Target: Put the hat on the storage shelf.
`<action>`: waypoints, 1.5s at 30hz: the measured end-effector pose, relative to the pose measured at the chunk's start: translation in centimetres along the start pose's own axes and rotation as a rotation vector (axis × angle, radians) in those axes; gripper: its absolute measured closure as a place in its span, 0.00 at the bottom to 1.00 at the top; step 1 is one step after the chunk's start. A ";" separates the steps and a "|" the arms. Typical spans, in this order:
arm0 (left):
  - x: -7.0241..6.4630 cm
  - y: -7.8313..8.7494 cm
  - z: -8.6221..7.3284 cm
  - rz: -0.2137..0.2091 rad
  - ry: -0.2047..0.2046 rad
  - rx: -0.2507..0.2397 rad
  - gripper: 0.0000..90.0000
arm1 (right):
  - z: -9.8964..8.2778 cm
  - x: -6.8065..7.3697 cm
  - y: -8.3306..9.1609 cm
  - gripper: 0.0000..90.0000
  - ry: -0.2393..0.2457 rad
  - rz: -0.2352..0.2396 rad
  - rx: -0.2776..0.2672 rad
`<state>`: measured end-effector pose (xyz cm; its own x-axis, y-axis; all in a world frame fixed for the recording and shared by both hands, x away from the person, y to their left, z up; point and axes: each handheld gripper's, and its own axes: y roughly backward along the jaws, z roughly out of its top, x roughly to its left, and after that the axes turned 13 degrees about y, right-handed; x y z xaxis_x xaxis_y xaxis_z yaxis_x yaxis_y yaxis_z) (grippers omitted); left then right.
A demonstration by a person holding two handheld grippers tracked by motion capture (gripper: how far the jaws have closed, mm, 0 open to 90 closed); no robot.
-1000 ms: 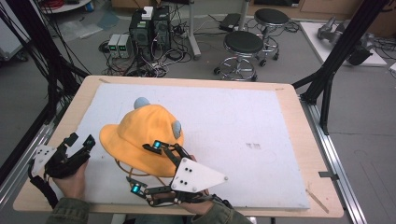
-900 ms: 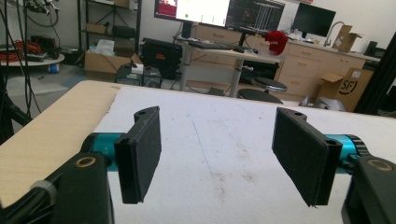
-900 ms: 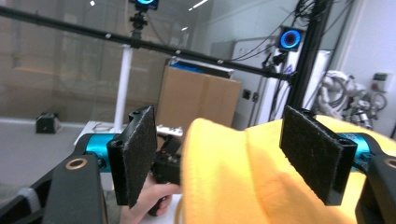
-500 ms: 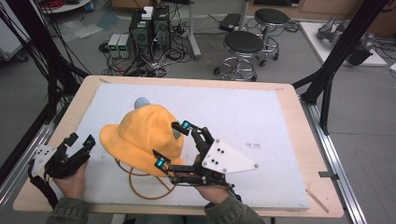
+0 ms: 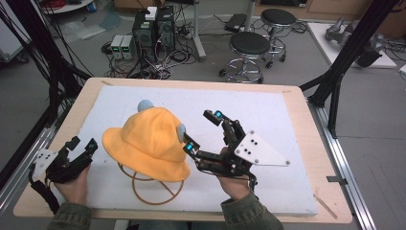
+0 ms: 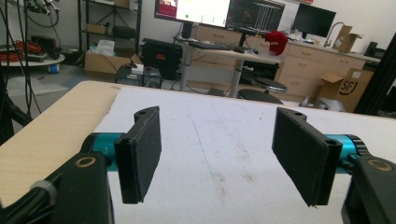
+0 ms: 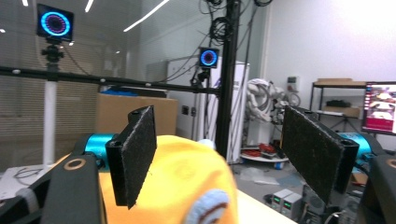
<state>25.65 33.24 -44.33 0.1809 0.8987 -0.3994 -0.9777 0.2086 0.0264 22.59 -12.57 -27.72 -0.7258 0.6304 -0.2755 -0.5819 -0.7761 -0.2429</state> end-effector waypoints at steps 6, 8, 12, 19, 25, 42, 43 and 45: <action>0.0 0.0 0.0 0.001 0.001 -0.001 0.37 | -0.2 -1.6 1.2 0.28 0.000 -0.073 -0.003; 0.0 0.0 0.0 0.001 0.001 -0.002 0.37 | -0.2 -2.3 1.8 0.28 -0.009 -0.105 0.000; 0.0 0.0 0.0 0.001 0.002 -0.002 0.37 | -0.3 -3.6 2.9 0.27 -0.020 -0.160 -0.004; 0.0 0.1 0.0 0.006 0.002 -0.007 0.37 | -0.9 -5.4 4.7 0.24 -0.022 -0.271 0.013; 0.1 0.1 0.0 0.007 0.012 -0.009 0.37 | -1.8 -6.8 6.6 0.24 -0.016 -0.354 0.043; 0.1 0.1 -0.1 0.007 0.019 -0.008 0.37 | -4.5 -8.9 11.7 0.22 -0.049 -0.510 0.088; 0.1 0.1 -0.1 0.007 0.019 -0.008 0.37 | -4.7 -8.9 11.9 0.22 -0.046 -0.511 0.092; 0.1 0.1 -0.1 0.008 0.019 -0.009 0.37 | -4.9 -8.9 12.1 0.22 -0.036 -0.514 0.098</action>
<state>25.54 33.37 -44.43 0.1710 0.8927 -0.4169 -0.9800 0.1979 0.0218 23.77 -27.45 -32.74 -0.3490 0.9305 -0.1109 -0.8965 -0.3660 -0.2498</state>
